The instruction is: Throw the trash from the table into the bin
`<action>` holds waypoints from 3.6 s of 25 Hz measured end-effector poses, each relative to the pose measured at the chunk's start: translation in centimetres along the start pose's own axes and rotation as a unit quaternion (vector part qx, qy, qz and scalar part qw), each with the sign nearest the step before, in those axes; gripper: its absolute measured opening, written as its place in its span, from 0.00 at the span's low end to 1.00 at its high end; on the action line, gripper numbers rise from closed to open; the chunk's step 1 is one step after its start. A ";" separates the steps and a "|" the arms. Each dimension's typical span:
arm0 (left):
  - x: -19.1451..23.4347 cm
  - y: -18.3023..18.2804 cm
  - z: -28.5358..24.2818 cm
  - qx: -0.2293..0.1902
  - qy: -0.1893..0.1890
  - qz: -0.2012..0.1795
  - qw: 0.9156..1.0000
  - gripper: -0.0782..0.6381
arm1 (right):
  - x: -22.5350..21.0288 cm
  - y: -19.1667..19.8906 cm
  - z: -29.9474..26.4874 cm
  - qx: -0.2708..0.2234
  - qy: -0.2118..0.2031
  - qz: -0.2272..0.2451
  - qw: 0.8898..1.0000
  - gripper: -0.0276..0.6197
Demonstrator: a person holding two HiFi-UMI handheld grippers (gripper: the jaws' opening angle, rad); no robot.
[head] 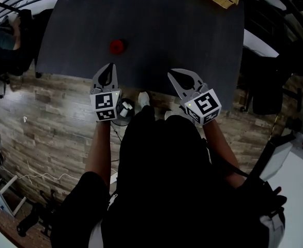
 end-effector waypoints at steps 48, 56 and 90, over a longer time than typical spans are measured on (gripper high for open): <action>4.1 8.4 -16.5 0.142 0.030 -0.020 0.989 0.58 | -3.4 1.0 -4.1 0.077 0.015 -0.023 0.997 0.05; 3.9 8.4 -17.6 0.151 0.037 -0.032 0.987 0.58 | -3.6 1.1 -3.8 0.076 0.028 -0.028 0.996 0.05; 1.6 3.9 -9.5 0.073 0.080 -0.014 0.994 0.53 | 0.3 -0.4 -3.0 0.040 0.024 -0.004 0.999 0.05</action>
Point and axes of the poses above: the fingertips, and each gripper's own axes: z backward along the fingers, x to its left, y out of its underside, the point moved 6 cm from there along z, backward along the fingers
